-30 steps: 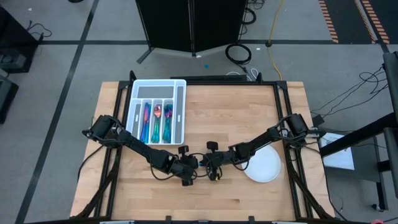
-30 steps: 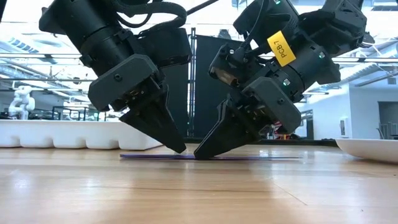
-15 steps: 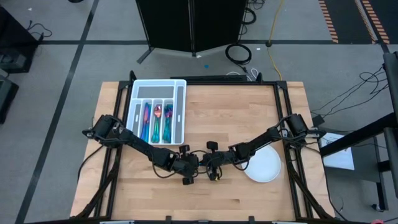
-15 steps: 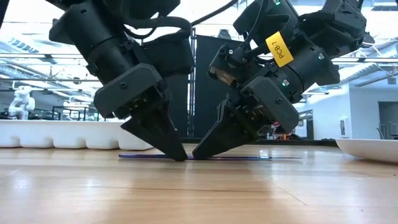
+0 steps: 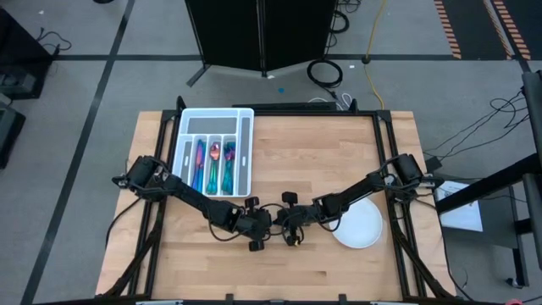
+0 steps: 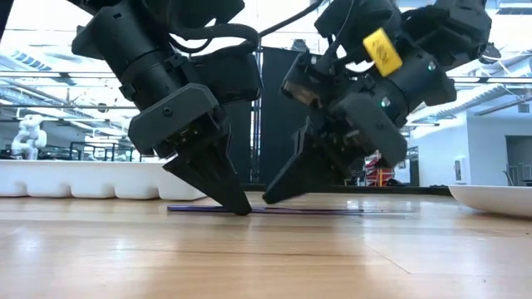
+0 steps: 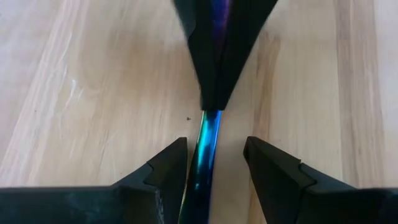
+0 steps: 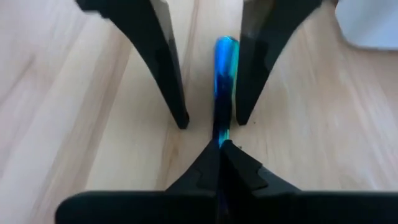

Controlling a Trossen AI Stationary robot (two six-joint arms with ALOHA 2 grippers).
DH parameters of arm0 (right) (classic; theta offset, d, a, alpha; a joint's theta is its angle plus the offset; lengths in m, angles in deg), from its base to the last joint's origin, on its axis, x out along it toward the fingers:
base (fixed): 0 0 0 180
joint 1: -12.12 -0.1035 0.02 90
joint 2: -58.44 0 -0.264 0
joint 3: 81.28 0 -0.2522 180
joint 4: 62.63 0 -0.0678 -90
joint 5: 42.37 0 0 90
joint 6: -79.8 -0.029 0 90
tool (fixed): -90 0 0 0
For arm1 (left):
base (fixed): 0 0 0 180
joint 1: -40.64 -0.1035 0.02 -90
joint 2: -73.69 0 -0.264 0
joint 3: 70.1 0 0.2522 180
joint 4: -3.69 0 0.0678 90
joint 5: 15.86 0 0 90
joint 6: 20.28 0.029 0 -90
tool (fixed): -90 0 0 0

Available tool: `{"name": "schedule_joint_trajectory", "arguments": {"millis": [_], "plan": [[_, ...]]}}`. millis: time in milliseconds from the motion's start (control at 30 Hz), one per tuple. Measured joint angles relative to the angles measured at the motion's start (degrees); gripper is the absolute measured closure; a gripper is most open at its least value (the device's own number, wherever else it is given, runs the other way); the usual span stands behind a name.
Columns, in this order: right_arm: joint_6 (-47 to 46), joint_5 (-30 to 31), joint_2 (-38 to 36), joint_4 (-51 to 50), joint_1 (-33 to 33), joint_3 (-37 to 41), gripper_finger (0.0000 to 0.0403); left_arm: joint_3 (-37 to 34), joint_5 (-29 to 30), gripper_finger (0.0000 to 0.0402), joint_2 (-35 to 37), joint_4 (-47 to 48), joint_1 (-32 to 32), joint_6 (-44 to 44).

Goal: Sort silverware
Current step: Put the iridescent knife into the white silverware tray

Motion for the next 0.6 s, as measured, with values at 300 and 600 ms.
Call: {"name": "schedule_joint_trajectory", "arguments": {"millis": [300, 600], "plan": [[-0.5, 0.2, -0.8, -0.5, -0.5, 0.0, 0.0402, -0.1, -2.8, 0.0235, 0.0, 0.7, -1.2, 0.5], [-7.8, 2.0, -5.8, -17.9, -2.6, -0.1, 0.0402, -0.1, -2.9, 0.0271, -0.1, 0.8, -1.3, 0.4]]}}
